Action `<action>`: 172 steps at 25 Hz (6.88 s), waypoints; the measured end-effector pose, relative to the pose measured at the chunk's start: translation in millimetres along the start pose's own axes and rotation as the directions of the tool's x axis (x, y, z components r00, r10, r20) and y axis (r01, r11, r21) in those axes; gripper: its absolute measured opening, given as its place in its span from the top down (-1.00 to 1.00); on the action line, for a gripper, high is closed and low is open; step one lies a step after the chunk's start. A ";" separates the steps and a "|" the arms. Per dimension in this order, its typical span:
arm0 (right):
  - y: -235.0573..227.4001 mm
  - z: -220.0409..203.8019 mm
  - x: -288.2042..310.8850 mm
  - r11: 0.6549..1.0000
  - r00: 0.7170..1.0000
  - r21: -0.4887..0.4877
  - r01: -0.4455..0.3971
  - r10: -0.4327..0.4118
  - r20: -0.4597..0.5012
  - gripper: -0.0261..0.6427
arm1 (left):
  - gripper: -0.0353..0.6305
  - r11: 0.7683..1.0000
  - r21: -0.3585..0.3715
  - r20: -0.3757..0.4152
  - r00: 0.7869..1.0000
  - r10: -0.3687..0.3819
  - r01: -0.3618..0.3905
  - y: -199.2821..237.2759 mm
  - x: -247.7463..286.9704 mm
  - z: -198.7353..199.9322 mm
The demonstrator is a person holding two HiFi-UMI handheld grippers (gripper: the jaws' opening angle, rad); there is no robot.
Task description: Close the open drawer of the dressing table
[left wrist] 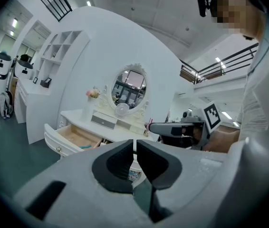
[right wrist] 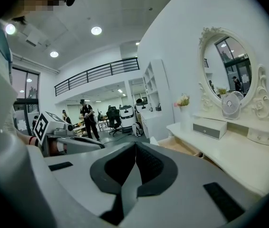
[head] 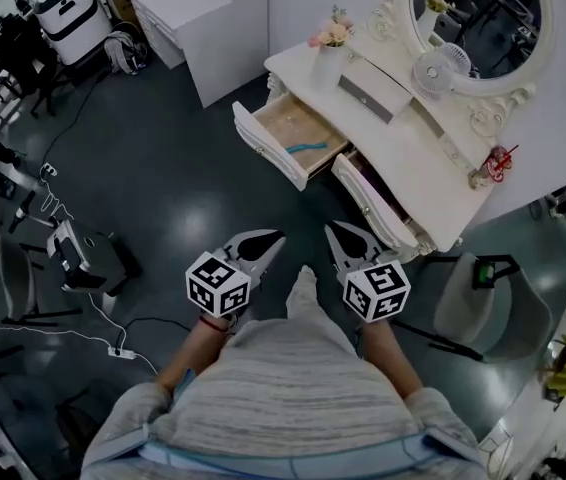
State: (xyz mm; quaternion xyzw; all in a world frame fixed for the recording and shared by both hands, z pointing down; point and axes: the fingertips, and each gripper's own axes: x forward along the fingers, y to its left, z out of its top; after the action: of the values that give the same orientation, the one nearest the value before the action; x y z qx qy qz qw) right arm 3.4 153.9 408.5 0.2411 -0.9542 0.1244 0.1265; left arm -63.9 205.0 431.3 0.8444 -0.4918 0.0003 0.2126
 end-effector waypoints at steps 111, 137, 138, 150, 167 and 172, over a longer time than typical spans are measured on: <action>-193.5 28.5 184.5 0.990 0.987 0.112 0.084 -0.067 -0.149 0.89 | 0.33 0.956 0.141 -0.612 0.736 0.289 -0.258 411.2 196.1 -125.4; -214.8 23.6 200.2 0.983 0.981 0.143 0.112 -0.087 -0.172 0.89 | 0.50 0.965 0.172 -0.743 0.616 0.259 -0.198 437.7 209.3 -167.6; -216.1 23.4 200.5 0.983 0.981 0.145 0.114 -0.089 -0.172 0.89 | 0.50 0.966 0.169 -0.744 0.617 0.257 -0.198 437.7 211.0 -167.3; -229.7 24.5 198.9 0.977 0.979 0.159 0.140 -0.113 -0.169 0.89 | 0.51 0.969 0.162 -0.749 0.616 0.242 -0.184 440.4 244.4 -158.1; -252.5 19.8 184.9 0.958 0.971 0.195 0.209 -0.180 -0.158 0.89 | 0.54 0.976 0.176 -0.735 0.642 0.217 -0.129 443.0 309.8 -132.1; -258.7 16.1 180.4 0.952 0.966 0.202 0.231 -0.201 -0.160 0.89 | 0.55 0.978 0.175 -0.738 0.644 0.205 -0.111 441.3 329.6 -126.8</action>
State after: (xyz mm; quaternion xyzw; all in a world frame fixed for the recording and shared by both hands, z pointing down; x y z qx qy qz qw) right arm -26.1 -148.9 493.4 0.3476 -0.8913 0.2306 0.1774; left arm -233.8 -211.1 774.1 0.7330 -0.4307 0.3956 0.3474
